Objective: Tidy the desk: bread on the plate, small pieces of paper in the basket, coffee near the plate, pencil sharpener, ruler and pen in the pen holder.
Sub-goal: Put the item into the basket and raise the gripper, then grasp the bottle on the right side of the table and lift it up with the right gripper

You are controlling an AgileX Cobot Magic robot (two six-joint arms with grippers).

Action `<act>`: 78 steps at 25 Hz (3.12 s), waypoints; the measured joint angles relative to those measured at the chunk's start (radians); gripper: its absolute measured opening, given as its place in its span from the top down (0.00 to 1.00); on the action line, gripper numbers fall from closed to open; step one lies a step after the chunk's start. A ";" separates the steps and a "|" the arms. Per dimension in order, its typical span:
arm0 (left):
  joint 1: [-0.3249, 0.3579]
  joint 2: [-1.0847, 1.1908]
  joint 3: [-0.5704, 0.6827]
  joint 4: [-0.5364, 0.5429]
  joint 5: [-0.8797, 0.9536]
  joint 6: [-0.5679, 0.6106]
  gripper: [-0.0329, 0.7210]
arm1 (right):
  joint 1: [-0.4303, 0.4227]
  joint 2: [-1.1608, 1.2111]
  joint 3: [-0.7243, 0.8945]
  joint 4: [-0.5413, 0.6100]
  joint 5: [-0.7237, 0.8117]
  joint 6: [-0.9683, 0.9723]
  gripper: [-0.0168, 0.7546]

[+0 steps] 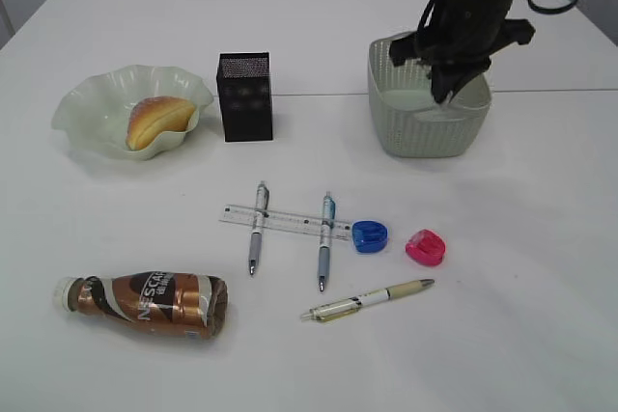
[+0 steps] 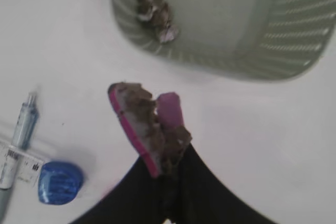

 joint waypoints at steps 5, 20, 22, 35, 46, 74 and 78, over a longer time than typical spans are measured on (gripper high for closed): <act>0.000 0.000 0.000 -0.002 0.000 0.000 0.31 | -0.008 0.025 -0.167 -0.062 0.009 0.018 0.97; 0.000 0.000 0.000 -0.124 0.000 0.000 0.31 | -0.110 0.248 -0.354 -0.022 -0.128 0.041 0.46; 0.000 0.000 0.000 -0.138 0.000 0.000 0.31 | -0.110 0.259 -0.354 -0.001 -0.144 0.041 0.36; 0.000 0.000 0.000 -0.149 0.000 -0.039 0.31 | -0.110 0.258 -0.449 0.070 0.011 0.042 0.31; 0.000 0.000 0.049 -0.147 0.000 -0.124 0.31 | -0.106 0.122 -0.235 0.189 0.015 0.006 0.32; 0.000 0.000 0.320 -0.166 -0.010 -0.273 0.31 | -0.106 -0.194 0.150 0.206 0.013 -0.003 0.32; 0.000 0.000 0.320 -0.164 -0.011 -0.273 0.31 | -0.106 -0.227 0.156 0.228 0.013 -0.022 0.32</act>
